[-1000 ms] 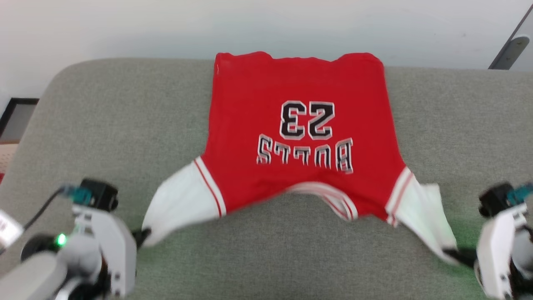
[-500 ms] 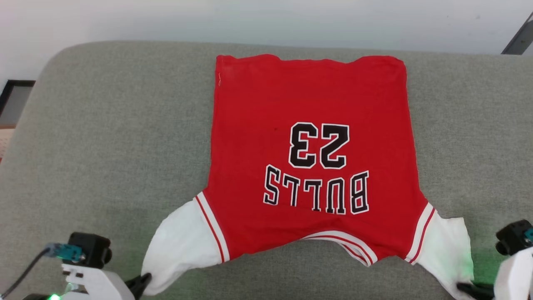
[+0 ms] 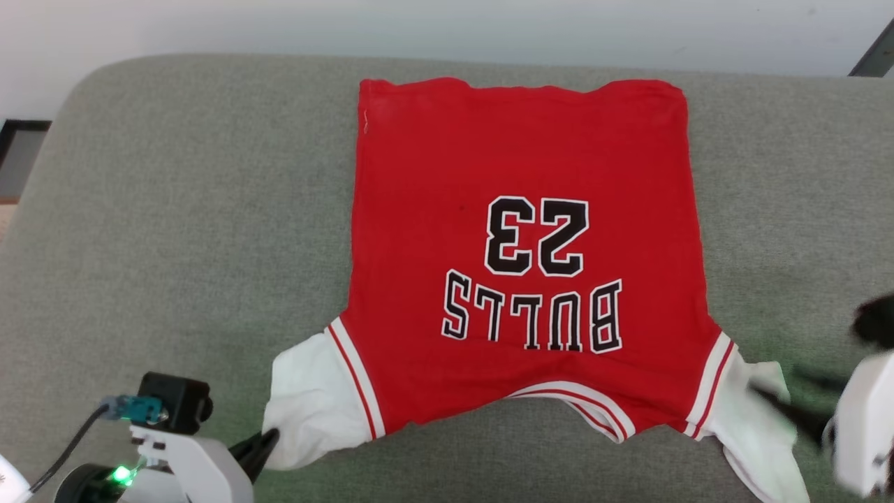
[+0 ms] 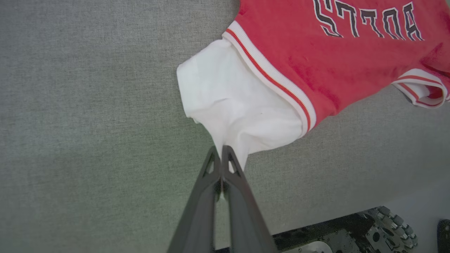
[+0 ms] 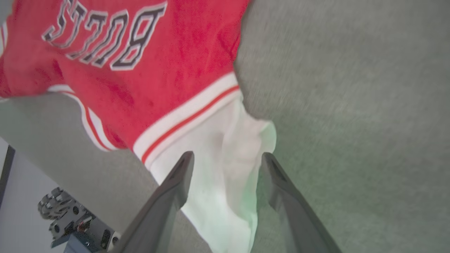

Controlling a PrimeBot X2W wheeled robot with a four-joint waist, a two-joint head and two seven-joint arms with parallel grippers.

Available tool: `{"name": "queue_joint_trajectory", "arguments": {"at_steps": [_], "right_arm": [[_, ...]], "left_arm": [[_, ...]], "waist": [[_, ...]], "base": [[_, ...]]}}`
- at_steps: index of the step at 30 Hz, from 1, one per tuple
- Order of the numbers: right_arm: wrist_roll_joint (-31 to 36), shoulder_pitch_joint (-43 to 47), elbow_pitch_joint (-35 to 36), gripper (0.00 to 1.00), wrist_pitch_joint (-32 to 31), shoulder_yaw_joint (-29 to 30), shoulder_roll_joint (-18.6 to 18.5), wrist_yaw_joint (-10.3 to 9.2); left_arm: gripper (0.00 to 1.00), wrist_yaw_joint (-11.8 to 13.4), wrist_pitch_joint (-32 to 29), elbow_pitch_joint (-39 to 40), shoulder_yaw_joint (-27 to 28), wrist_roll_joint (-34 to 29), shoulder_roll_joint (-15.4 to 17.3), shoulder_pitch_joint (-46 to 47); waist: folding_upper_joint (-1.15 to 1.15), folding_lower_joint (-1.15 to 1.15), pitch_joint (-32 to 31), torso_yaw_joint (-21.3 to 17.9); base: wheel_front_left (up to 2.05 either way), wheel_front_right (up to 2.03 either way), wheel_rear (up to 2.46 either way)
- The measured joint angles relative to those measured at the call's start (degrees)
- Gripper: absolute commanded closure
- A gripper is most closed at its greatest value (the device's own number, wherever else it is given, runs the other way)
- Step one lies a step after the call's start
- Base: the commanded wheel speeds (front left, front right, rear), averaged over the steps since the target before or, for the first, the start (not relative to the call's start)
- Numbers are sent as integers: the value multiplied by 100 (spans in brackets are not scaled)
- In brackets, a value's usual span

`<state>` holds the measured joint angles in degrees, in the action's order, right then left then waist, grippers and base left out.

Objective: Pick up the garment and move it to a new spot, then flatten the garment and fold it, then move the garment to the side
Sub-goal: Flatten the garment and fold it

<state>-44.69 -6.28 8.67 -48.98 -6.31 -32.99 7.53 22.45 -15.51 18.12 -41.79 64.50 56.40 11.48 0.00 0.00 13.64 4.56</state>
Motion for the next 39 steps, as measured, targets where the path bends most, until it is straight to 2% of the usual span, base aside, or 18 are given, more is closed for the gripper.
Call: {"name": "queue_joint_trajectory", "arguments": {"at_steps": [4,9,14,20,30,37,38,39], "right_arm": [[404,-506,332,0,87,410,209,0],[1203,-1742,-37,0,928,534,566,0],[1809,-3049,-1402,0,1615,381,832,0],[2189,-4485,-3260,0,1804,238,923,0],[2995,-6104,-5878,0,1406,601,953,0],[3471,-6921,-6953,0,754,1085,896,-2],[3529,-7005,-7040,55,634,1101,887,-4],[3593,-7074,-7101,100,539,1084,889,-8]], "left_arm": [[100,-75,19,-27,-46,-101,-98,121],[100,-205,31,-52,-111,-225,-276,357],[100,-389,-11,-136,-197,-375,-501,683],[100,-643,-62,-334,-320,-526,-818,1091],[100,-1047,-114,-794,-542,-654,-1341,1563],[100,-1252,-57,-1035,-595,-654,-1564,1718],[100,-1290,-48,-1073,-598,-654,-1585,1734],[100,-1298,-30,-1096,-601,-653,-1601,1739]], "waist": [[0,0,109,50],[0,0,334,148],[0,0,629,316],[0,0,993,620],[0,0,1484,1249],[0,0,1754,1571],[0,0,1782,1602],[0,0,1806,1626]], "base": [[0,0,0],[0,0,0],[0,0,0],[0,0,0],[0,0,0],[0,0,0],[0,0,0],[0,0,0]]}}
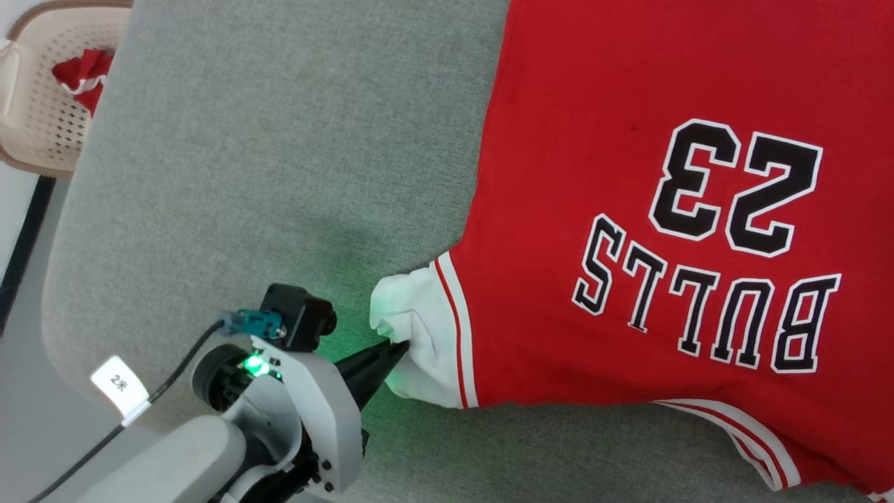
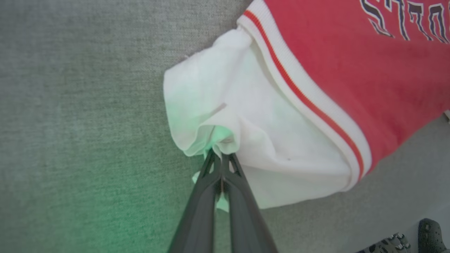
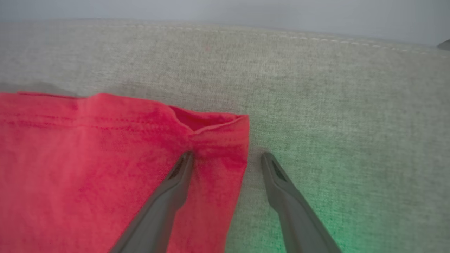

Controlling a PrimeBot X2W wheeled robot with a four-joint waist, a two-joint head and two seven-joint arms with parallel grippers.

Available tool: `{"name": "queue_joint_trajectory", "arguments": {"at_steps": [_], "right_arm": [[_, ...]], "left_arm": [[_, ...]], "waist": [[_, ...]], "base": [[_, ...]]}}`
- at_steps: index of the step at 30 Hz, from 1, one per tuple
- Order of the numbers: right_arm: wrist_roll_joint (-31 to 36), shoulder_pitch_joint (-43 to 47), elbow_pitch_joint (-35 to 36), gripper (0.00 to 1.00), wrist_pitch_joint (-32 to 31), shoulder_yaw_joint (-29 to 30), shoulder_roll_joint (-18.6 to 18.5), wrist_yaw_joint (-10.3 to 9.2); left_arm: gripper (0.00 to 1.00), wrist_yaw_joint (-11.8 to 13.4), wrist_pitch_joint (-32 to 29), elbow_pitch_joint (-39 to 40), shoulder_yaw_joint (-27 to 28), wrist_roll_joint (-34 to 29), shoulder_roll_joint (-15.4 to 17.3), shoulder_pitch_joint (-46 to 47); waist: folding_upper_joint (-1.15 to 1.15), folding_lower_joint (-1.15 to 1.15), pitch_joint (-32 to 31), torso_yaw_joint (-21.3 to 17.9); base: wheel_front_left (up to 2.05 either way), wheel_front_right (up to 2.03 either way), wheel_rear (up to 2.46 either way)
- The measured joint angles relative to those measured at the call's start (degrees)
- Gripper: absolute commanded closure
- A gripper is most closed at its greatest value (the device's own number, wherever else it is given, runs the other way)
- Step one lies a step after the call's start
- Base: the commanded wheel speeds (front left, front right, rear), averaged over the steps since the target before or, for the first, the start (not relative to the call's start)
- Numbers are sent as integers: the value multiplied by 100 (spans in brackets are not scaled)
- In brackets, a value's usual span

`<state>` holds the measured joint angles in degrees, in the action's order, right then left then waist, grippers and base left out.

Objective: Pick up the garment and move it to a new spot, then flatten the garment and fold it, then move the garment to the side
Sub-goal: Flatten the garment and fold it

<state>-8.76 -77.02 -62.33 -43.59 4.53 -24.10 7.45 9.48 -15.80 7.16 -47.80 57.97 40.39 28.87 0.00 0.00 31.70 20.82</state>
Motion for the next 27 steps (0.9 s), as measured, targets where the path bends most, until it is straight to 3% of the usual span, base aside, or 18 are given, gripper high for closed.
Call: {"name": "queue_joint_trajectory", "arguments": {"at_steps": [9,14,17,21,27], "right_arm": [[163,0,25,100,23,-491,222,1],[-495,506,541,100,59,-1150,316,-1],[-1093,1014,1212,100,13,-1668,240,0],[-1856,1917,2431,100,-177,-2273,-164,8],[-2821,3506,4186,100,-609,-2285,-715,9]], "left_arm": [[100,-43,97,-158,63,63,59,-43],[100,55,97,-181,151,105,279,-146],[100,146,86,-141,216,167,407,-234],[100,275,58,-56,278,212,593,-360],[100,426,12,124,348,276,832,-538]], "waist": [[0,0,-48,-117],[0,0,-234,-363],[0,0,-359,-545],[0,0,-543,-803],[0,0,-823,-1201]], "base": [[0,0,0],[0,0,0],[0,0,0],[0,0,0],[0,0,0]]}}
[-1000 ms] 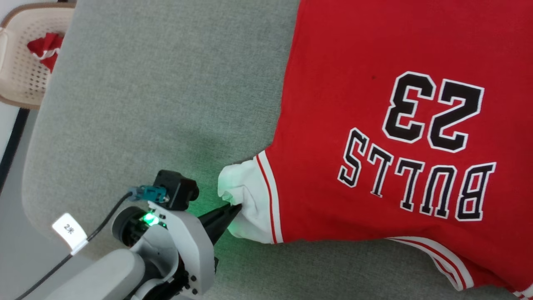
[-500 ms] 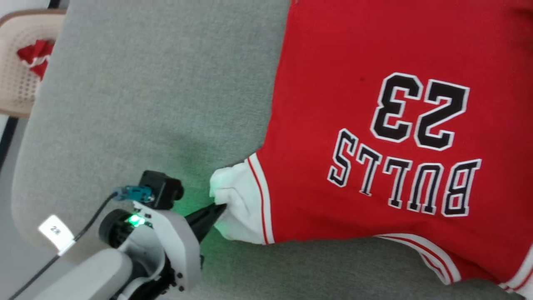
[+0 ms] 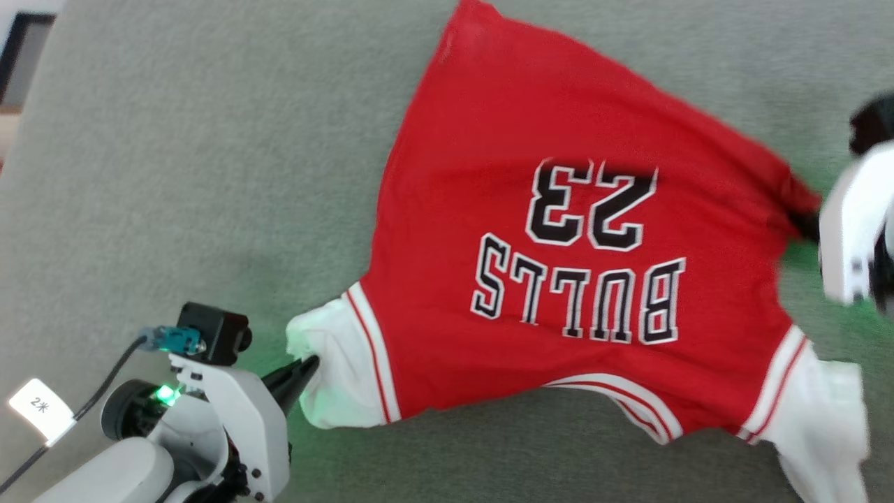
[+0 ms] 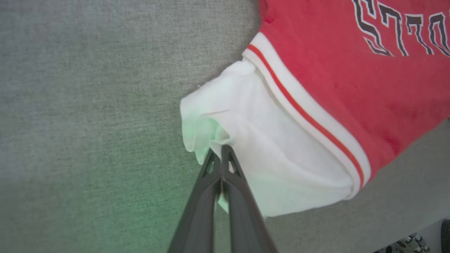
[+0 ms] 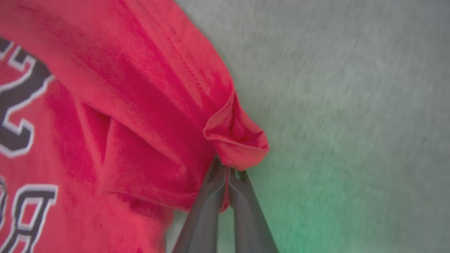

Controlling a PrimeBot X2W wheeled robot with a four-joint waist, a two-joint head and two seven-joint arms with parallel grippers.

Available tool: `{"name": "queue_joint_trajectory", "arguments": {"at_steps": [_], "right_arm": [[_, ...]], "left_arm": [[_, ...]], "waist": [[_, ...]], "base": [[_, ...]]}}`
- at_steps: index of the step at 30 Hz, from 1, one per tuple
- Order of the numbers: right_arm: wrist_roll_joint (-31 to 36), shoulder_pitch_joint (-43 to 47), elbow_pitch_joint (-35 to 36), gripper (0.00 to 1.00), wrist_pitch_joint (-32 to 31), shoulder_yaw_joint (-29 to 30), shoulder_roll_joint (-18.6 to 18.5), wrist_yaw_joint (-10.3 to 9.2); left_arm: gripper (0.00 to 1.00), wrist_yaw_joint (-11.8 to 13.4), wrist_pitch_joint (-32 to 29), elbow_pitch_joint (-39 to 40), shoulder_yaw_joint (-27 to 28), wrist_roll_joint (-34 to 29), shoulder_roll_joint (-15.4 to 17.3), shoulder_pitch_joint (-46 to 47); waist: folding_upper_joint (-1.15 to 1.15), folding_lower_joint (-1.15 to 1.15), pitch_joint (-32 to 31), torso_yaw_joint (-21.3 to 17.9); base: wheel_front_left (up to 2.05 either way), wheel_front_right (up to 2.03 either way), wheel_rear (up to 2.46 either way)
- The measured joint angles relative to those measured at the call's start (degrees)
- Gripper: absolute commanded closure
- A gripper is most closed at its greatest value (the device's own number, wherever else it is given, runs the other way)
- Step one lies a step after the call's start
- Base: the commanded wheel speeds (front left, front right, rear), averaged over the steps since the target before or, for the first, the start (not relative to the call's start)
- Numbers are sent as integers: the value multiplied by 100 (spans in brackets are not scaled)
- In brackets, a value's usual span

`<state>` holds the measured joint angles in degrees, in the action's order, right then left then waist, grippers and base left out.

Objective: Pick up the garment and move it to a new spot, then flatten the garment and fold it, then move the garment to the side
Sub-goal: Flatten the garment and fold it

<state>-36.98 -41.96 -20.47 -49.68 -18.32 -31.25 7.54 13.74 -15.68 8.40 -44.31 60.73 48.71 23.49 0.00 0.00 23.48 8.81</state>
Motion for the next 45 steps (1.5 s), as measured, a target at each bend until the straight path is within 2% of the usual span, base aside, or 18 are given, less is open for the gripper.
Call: {"name": "queue_joint_trajectory", "arguments": {"at_steps": [3,8,12,16,18,19,24,29,35,40,45], "right_arm": [[-241,827,667,100,-166,219,-175,0],[-423,2154,1468,100,-482,787,-212,1],[-350,3019,1840,100,-580,1273,-10,2],[-70,3428,1991,100,-463,1566,319,3],[79,3477,2015,39,-417,1582,413,2],[144,3497,2026,0,-388,1597,463,2],[190,3617,2326,0,-444,1644,642,9],[290,3708,2882,0,-632,1986,710,0],[428,3176,3596,0,-647,2127,787,-1],[725,2154,3542,0,73,1690,724,-1],[900,994,2493,0,1117,993,713,-1]], "left_arm": [[100,51,-30,85,-3,24,44,-50],[100,99,-92,179,-10,33,104,-67],[100,118,-104,214,-21,33,108,-67],[100,122,-143,213,-30,34,107,-67],[100,120,-143,209,-27,41,107,-67],[100,120,-142,208,-26,44,108,-68],[100,103,-126,216,-9,85,125,-80],[100,97,-118,227,-4,85,133,-108],[100,79,-144,255,-75,48,62,-49],[100,7,-149,258,-132,-26,-65,71],[100,-116,-144,174,-175,-78,-249,249]], "waist": [[0,0,-135,-179],[0,0,-334,-414],[0,0,-445,-533],[0,0,-497,-593],[0,0,-512,-612],[0,0,-517,-622],[0,0,-547,-674],[0,0,-559,-668],[0,0,-527,-538],[0,0,-468,-364],[0,0,-351,-142]], "base": [[0,0,0],[0,0,0],[0,0,0],[0,0,0],[0,0,0],[0,0,0],[0,0,0],[0,0,0],[0,0,0],[0,0,0],[0,0,0]]}}
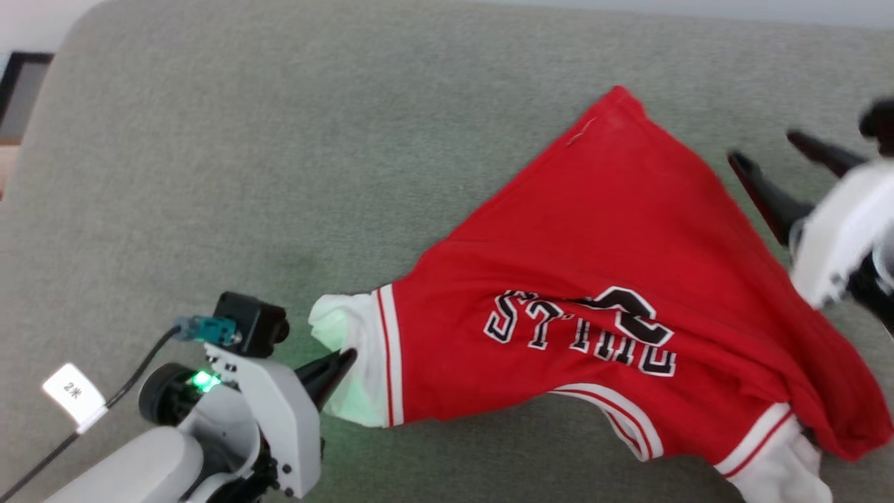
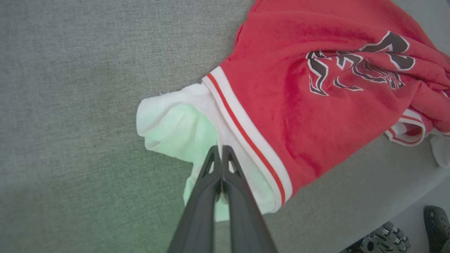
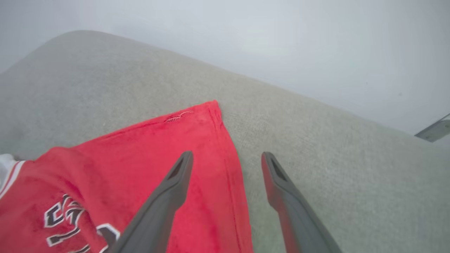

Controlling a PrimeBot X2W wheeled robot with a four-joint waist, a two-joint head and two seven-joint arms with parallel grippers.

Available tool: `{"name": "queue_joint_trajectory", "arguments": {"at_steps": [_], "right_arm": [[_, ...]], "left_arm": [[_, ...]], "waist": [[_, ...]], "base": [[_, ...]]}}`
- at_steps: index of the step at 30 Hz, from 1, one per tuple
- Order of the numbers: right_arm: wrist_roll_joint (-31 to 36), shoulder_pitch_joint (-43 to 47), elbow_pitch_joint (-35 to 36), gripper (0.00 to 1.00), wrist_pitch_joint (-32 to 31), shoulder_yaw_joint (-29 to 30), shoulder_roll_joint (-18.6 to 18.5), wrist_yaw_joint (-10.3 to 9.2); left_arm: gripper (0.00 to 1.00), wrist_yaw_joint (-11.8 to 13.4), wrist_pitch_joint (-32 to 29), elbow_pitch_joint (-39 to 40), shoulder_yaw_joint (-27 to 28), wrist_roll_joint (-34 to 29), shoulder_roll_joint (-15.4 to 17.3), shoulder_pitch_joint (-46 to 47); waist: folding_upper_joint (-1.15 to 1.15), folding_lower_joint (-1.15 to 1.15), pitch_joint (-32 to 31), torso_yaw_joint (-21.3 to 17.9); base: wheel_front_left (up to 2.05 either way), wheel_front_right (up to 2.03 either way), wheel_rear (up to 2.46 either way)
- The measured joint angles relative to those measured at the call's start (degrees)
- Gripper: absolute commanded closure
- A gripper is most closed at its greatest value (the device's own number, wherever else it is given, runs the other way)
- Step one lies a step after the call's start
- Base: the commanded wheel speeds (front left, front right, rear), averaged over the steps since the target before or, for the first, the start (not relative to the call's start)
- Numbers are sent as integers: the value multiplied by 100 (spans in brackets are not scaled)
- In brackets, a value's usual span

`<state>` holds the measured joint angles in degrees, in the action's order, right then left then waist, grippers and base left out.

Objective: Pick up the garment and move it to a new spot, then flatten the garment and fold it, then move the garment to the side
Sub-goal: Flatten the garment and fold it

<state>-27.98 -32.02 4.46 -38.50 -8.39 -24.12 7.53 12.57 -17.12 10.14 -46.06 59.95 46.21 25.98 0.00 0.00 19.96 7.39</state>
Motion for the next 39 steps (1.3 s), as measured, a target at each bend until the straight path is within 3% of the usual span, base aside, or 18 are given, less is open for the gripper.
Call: {"name": "queue_joint_trajectory", "arguments": {"at_steps": [4,10,16,22,23,24,30,39], "right_arm": [[21,-942,-1172,0,530,-667,-16,0],[-85,-2083,-2972,0,743,-1544,-41,0],[-394,-2874,-4356,0,624,-2213,-66,0],[-783,-3457,-5142,0,40,-2818,-58,0],[-783,-3457,-5142,45,40,-2818,-58,0],[-899,-3637,-5372,100,-202,-2916,-56,1],[-1184,-3873,-5575,100,-510,-3208,-31,0],[-1515,-3911,-5595,100,-25,-3265,-113,1]], "left_arm": [[100,-119,2,-122,-57,-34,-187,175],[100,-327,2,-385,-169,-101,-465,408],[100,-539,27,-651,-257,-148,-727,610],[100,-702,62,-911,-311,-149,-887,713],[100,-702,62,-911,-311,-149,-887,713],[100,-732,77,-978,-319,-149,-913,753],[100,-806,49,-1155,-290,-111,-917,822],[100,-662,-392,-1243,193,98,-608,1632]], "waist": [[0,0,117,201],[0,0,296,523],[0,0,468,841],[0,0,612,1086],[0,0,612,1086],[0,0,643,1138],[0,0,646,1129],[0,0,337,845]], "base": [[0,0,0],[0,0,0],[0,0,0],[0,0,0],[0,0,0],[0,0,0],[0,0,0],[0,0,0]]}}
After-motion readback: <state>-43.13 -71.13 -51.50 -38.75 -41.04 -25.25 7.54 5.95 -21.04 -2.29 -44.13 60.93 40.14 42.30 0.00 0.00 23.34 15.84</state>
